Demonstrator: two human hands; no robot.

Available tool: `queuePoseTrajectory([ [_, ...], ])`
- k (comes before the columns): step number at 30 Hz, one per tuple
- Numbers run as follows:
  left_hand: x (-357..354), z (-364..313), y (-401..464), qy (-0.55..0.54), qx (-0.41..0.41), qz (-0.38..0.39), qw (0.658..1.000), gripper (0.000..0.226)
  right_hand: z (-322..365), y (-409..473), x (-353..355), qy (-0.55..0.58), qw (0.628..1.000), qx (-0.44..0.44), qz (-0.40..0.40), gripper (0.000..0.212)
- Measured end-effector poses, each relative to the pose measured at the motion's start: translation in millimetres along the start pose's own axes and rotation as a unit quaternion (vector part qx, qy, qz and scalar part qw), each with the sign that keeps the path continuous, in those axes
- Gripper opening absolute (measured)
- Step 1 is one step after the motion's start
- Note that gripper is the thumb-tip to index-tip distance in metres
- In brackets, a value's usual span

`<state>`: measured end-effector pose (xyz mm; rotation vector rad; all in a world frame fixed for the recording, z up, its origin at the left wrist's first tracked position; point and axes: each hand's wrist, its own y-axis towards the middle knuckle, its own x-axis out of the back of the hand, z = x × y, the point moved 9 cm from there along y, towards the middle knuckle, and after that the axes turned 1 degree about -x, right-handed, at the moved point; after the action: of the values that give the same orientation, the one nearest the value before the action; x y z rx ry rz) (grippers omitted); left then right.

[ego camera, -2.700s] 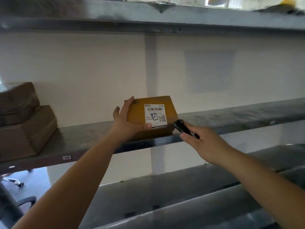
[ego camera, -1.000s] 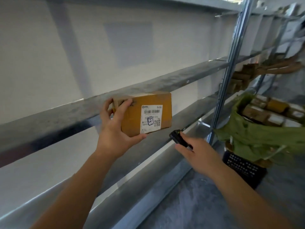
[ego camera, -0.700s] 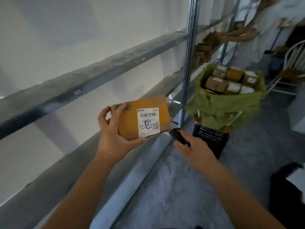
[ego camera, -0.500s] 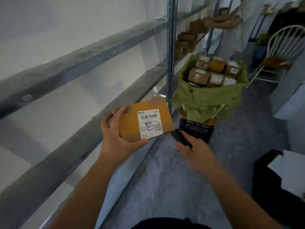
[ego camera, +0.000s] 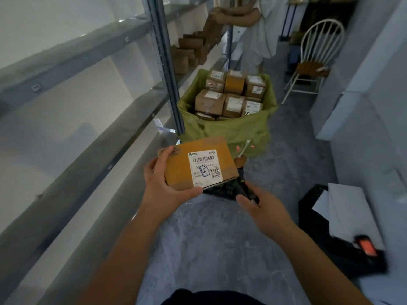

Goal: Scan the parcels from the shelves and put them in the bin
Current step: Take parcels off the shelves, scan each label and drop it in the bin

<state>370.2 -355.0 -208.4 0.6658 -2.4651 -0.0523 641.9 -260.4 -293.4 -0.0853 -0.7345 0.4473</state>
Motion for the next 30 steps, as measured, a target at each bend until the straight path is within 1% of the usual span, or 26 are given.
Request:
queuePoseTrajectory([
  [3, -25, -6, 34, -0.009, -0.005, 0.022, 1.0, 0.114, -6, 19, 16, 0.022, 0.999, -0.019, -0.02, 0.05],
  [6, -45, -4, 75, -0.019, 0.003, 0.029, 0.999, 0.115, -13, 44, 28, 0.042, 0.998, -0.042, -0.028, 0.051],
  [8, -61, 2, 106, -0.029, 0.008, 0.039, 0.999, 0.116, -16, 65, 38, 0.046, 0.997, -0.059, -0.037, 0.051],
  [12, -96, 18, 176, -0.055, 0.012, 0.066, 0.996, 0.118, -14, 115, 59, 0.038, 0.994, -0.079, -0.068, 0.042],
  [17, -132, 36, 275, -0.091, 0.032, 0.119, 0.988, 0.119, -4, 186, 78, 0.056, 0.987, -0.117, -0.099, 0.045],
  [19, -143, 42, 313, -0.091, 0.042, 0.137, 0.985, 0.121, 4, 214, 86, 0.056, 0.984, -0.126, -0.114, 0.046],
  [23, -163, 44, 370, -0.065, 0.044, 0.161, 0.984, 0.12, 13, 260, 92, 0.065, 0.98, -0.137, -0.129, 0.04],
  [30, -195, 48, 433, -0.04, 0.081, 0.168, 0.982, 0.111, 16, 331, 109, 0.07, 0.978, -0.152, -0.127, 0.056],
])
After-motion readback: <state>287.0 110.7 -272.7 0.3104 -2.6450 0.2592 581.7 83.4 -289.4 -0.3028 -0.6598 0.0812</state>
